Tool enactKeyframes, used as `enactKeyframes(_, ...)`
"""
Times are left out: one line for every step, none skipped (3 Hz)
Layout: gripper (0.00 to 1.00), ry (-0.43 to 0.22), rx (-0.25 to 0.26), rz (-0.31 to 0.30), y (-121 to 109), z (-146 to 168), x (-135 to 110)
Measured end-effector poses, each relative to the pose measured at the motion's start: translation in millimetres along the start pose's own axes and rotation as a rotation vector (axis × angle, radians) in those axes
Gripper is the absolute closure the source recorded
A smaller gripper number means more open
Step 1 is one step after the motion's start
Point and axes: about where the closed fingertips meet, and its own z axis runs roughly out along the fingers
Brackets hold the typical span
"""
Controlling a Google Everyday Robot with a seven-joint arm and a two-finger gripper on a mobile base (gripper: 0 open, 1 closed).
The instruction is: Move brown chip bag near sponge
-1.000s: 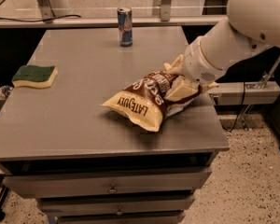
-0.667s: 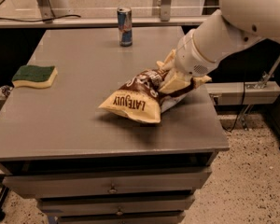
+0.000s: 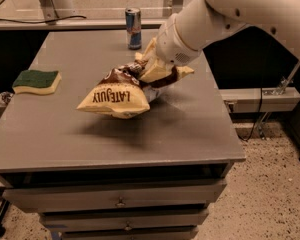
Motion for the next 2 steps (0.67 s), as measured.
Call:
enactKeyframes(1.00, -0.099, 0.002, -0.041, -16.1, 23.4, -37.3)
enactKeyframes(1.00, -0.099, 0.002, -0.041, -16.1, 23.5, -37.4)
